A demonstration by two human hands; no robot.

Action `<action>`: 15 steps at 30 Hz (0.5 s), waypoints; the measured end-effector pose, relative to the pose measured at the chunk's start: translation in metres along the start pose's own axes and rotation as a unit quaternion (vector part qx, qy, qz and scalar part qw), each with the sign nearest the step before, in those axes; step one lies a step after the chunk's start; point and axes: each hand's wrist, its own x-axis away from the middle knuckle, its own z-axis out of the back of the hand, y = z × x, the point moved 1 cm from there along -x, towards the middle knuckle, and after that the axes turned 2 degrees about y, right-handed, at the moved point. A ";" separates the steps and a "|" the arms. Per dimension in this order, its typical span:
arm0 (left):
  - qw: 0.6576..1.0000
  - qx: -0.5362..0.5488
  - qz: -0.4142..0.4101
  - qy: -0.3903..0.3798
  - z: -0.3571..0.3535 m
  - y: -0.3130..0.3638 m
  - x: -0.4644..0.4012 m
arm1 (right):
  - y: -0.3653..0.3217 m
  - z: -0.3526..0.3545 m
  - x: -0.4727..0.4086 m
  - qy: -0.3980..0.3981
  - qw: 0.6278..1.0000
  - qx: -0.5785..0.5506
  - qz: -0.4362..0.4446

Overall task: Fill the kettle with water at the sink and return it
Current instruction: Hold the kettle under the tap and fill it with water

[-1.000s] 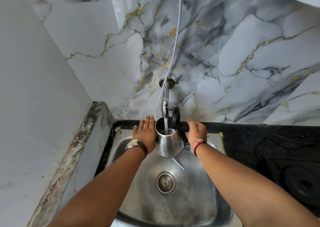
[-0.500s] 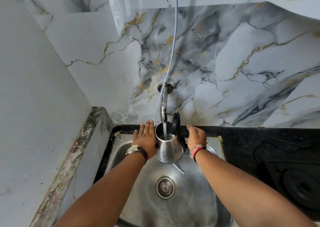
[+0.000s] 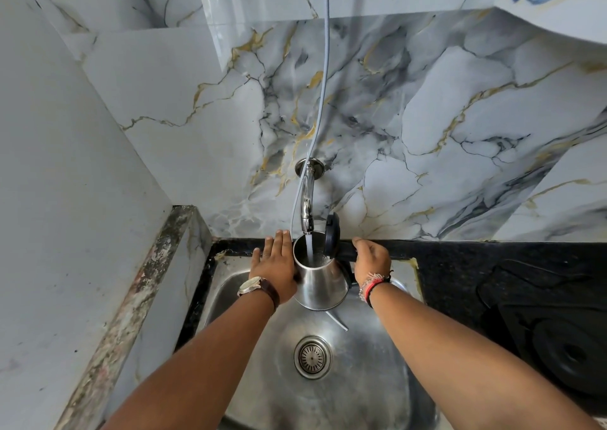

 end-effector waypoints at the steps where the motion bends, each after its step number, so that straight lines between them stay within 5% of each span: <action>1: 1.000 0.000 -0.001 0.000 0.000 0.000 0.000 | 0.000 0.000 0.000 0.002 1.000 -0.002 0.002; 15: 0.978 0.206 -0.014 -0.017 0.003 -0.001 0.002 | 0.001 0.004 0.001 0.004 1.000 -0.003 0.003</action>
